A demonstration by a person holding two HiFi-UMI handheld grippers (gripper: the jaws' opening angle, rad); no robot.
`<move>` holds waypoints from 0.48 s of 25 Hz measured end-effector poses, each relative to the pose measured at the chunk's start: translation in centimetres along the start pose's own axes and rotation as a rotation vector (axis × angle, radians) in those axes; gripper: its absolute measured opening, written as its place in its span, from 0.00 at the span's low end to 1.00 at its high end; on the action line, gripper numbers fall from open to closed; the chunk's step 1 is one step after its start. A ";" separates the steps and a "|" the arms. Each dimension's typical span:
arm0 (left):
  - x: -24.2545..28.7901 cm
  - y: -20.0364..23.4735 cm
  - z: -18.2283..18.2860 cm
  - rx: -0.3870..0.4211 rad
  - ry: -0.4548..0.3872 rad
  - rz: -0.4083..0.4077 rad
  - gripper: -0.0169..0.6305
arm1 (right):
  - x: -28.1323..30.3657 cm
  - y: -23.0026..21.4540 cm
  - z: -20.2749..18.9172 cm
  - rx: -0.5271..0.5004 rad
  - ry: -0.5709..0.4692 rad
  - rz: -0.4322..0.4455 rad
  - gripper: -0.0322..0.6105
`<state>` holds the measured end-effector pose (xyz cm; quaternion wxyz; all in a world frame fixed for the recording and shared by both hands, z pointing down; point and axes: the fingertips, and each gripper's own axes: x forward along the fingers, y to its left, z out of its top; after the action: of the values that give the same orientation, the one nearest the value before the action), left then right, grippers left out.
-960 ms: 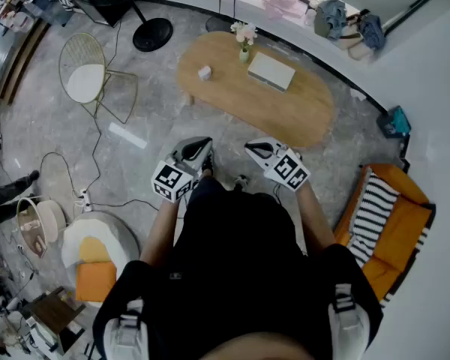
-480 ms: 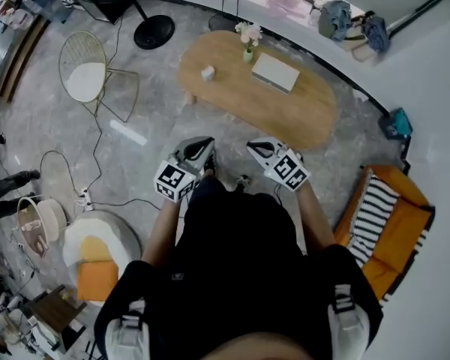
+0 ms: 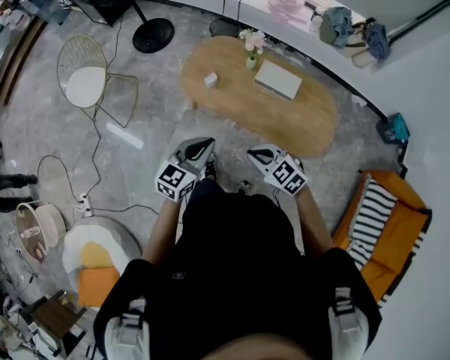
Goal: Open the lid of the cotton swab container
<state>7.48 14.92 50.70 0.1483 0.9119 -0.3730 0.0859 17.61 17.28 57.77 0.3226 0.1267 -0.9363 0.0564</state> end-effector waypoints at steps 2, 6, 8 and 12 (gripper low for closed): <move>-0.2 1.1 0.3 0.005 0.000 -0.005 0.03 | 0.7 -0.4 0.5 0.007 0.005 -0.010 0.04; -0.5 3.5 0.7 0.008 0.011 -0.017 0.03 | 2.5 -1.3 1.4 0.010 0.017 -0.027 0.04; -0.6 4.7 0.8 0.006 0.018 -0.022 0.03 | 3.4 -1.7 2.0 0.011 0.021 -0.035 0.04; -0.4 7.1 0.6 0.007 0.031 -0.036 0.03 | 4.9 -2.7 2.8 0.024 0.032 -0.051 0.04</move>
<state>2.23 10.16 51.49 0.1522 0.9175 -0.3540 0.0985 13.01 13.24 58.66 0.3371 0.1533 -0.9269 0.0613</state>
